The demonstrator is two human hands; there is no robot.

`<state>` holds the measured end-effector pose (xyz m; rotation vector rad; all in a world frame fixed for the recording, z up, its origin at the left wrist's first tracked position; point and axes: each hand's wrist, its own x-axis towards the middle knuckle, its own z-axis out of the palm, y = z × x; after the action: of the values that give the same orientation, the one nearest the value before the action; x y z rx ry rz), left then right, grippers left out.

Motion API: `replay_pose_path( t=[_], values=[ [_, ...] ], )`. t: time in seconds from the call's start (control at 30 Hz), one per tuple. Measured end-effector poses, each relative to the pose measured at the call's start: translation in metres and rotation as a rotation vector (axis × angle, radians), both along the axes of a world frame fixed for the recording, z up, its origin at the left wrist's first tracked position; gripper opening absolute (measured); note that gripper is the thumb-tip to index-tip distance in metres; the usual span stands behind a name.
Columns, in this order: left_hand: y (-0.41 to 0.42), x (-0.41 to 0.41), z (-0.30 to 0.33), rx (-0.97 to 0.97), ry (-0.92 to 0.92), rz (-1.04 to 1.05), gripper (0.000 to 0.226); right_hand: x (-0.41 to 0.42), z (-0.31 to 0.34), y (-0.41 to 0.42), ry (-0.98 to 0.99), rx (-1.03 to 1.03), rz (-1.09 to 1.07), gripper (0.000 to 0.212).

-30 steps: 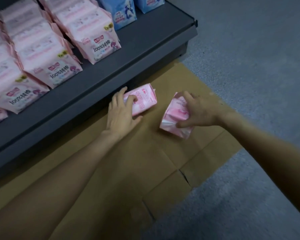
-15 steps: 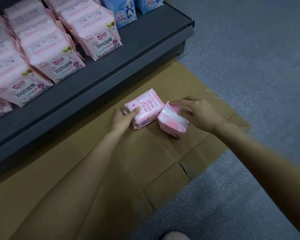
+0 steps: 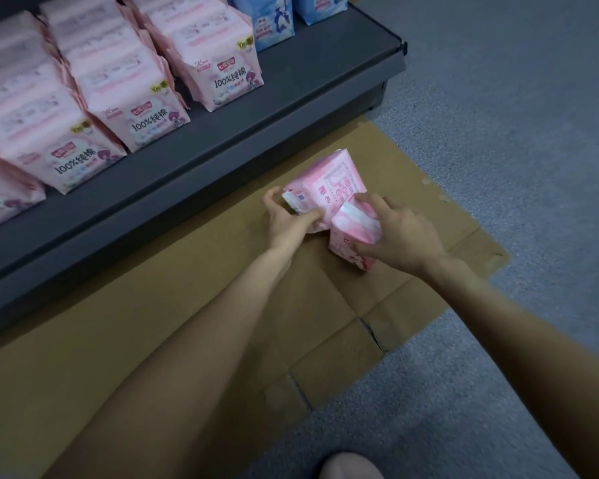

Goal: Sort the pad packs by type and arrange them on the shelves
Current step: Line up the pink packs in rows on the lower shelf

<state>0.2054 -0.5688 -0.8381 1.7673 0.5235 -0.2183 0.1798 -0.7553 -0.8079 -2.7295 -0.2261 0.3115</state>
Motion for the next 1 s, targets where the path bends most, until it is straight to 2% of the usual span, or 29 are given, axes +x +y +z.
replay_pose_path(
  t=[0.1,0.2,0.37,0.5,0.57,0.63,0.7,0.77,0.83,0.87,1.0],
  values=[
    [-0.003,0.010,0.003,-0.010,0.095,0.038,0.093,-0.001,0.002,-0.006,-0.002,0.010,-0.044,0.076],
    [-0.003,0.018,-0.001,-0.025,0.125,0.058,0.093,-0.001,0.005,-0.016,-0.036,0.048,-0.085,0.075],
    [-0.013,0.024,-0.002,-0.109,0.158,0.123,0.070,-0.004,0.003,-0.028,-0.053,0.065,-0.084,0.076],
    [-0.019,0.027,0.006,-0.226,0.167,0.222,0.067,-0.007,0.001,-0.028,-0.051,0.086,-0.075,0.075],
    [-0.021,0.028,0.012,-0.288,0.177,0.254,0.057,-0.008,0.001,-0.029,-0.055,0.096,-0.080,0.076],
    [-0.023,0.029,0.015,-0.307,0.168,0.286,0.046,-0.008,0.001,-0.029,-0.053,0.099,-0.081,0.076],
    [-0.026,0.030,0.016,-0.287,0.143,0.302,0.048,-0.009,0.002,-0.030,-0.046,0.100,-0.079,0.076],
    [-0.027,0.030,0.016,-0.156,0.076,0.288,0.067,-0.009,0.004,-0.031,-0.045,0.106,-0.073,0.075],
    [-0.023,0.031,0.015,0.141,-0.043,0.197,0.091,-0.010,0.006,-0.033,-0.059,0.110,-0.067,0.076],
    [-0.020,0.029,0.018,0.292,-0.114,0.116,0.096,-0.010,0.008,-0.033,-0.072,0.113,-0.069,0.078],
    [0.012,0.012,0.041,0.737,-0.365,-0.300,0.083,-0.014,0.016,-0.033,-0.112,0.147,-0.093,0.082]
  ],
)
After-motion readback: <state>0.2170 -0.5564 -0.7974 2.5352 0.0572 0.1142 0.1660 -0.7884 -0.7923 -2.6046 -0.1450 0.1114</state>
